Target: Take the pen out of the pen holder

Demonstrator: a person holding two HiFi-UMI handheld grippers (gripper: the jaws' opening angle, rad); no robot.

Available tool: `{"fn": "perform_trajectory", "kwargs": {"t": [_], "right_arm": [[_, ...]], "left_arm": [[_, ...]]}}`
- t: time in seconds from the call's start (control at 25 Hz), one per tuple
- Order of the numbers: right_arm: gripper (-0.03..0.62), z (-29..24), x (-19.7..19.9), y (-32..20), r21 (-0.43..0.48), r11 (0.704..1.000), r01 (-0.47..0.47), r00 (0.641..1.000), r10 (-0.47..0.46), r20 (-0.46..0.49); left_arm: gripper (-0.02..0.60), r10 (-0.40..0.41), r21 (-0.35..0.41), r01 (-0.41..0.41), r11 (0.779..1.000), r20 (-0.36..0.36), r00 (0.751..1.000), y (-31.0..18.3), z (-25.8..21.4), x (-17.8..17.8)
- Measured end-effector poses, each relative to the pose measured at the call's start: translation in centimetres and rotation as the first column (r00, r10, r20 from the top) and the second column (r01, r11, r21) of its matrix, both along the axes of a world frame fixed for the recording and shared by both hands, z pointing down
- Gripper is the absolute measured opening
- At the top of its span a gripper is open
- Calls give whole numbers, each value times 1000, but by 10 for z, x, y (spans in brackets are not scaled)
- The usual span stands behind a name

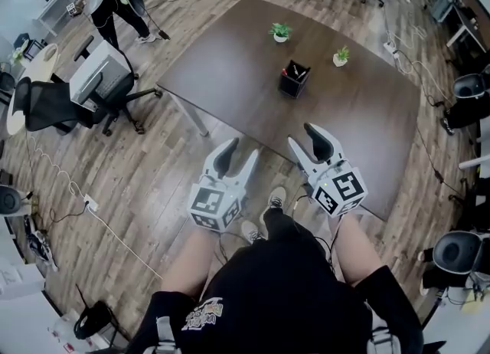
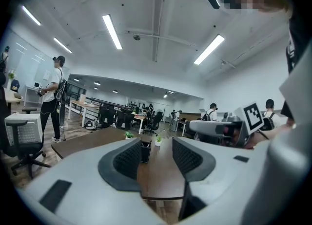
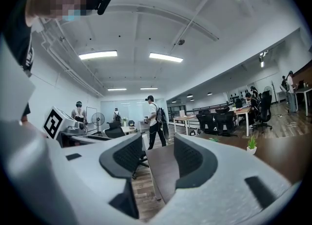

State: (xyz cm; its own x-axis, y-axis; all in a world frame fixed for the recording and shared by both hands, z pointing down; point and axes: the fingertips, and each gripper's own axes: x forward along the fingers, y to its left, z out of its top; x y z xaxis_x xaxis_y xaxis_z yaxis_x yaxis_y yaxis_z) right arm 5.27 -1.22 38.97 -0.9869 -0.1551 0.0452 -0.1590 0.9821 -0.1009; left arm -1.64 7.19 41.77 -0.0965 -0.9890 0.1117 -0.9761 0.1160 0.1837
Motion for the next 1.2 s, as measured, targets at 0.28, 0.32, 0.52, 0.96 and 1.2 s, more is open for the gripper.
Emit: {"fn": "perform_trajectory", "kwargs": {"t": [0.28,0.32,0.52,0.96,1.2], "right_arm": [[204,7,-31,-56,-33,999,2,1000,-2,10],[204,8,-35,-65,-36,999,2,1000,-1,13],[204,10,-52,-118,-57,998,-1,1000,2,26],[209,26,-60,-200,-83,996,-11,999,15,43],[210,24,-50,-225,-109,993,-53,996,60,62]], "left_arm": [[176,-7,-26,7,1000,9,1000,-51,3,-31],[176,-7,-28,7,1000,11,1000,-61,3,-35],[176,-6,-36,6,999,21,1000,-114,1,-54],[176,6,-39,-4,999,48,999,-202,2,-72],[176,51,-58,-48,997,62,997,-237,-2,-66]]}}
